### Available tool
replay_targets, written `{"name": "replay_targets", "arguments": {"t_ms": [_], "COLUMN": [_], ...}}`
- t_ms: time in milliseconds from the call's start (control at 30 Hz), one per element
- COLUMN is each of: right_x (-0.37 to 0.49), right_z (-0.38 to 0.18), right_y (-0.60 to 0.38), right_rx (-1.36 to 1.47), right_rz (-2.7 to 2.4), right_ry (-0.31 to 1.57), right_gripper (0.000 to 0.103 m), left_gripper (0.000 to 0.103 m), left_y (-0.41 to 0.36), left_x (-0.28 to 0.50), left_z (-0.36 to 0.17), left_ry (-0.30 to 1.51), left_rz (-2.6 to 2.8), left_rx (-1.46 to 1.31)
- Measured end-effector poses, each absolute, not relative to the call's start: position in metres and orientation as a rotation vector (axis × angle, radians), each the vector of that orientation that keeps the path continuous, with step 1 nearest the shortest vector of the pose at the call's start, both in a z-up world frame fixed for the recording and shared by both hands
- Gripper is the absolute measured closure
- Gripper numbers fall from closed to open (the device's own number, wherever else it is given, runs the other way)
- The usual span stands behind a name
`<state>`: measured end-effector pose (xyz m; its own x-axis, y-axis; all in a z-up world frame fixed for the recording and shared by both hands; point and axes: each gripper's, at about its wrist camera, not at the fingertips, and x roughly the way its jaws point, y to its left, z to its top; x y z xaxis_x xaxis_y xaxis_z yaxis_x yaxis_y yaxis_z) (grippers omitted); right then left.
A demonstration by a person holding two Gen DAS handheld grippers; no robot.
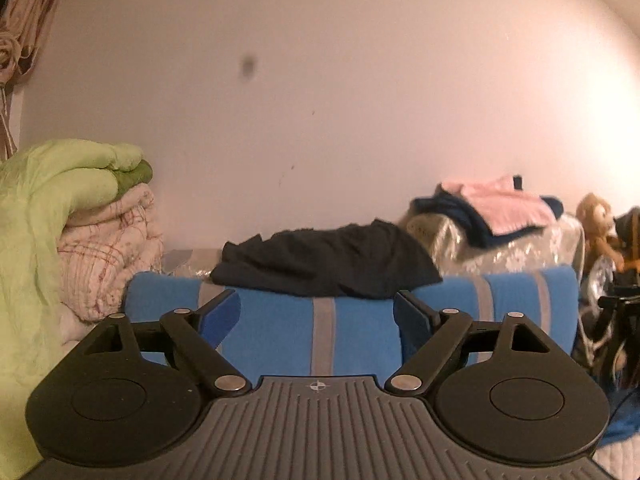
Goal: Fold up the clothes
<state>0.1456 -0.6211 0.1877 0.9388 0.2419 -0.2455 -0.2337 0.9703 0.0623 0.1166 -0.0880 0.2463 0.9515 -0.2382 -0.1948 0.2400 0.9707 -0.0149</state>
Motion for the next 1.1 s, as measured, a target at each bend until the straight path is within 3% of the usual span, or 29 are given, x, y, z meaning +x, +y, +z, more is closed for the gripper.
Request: {"name": "replay_targets", "arguments": {"t_ms": [233,567,1100], "right_x": [0.164,0.199,0.267], "right_z": [0.188,0.085,-0.036], "right_y": [-0.653,-0.610,-0.520], "right_rx": [-0.043,-0.221,-0.340], "right_rz": [0.188,0.365,0.641], "right_ry": [0.301,0.464,0.666], "right_gripper": [0.000,0.000,0.000], "left_gripper": [0.018,0.018,0.019], "left_y": [-0.099,-0.118,-0.160], "left_x": [0.157,0.209,0.275], "left_z": [0.184,0.075,-0.037], "left_ry": [0.308,0.497,0.713], "left_rz": [-0.306,-0.369,-0.582], "left_rx": [-0.085,-0.034,0.275]}}
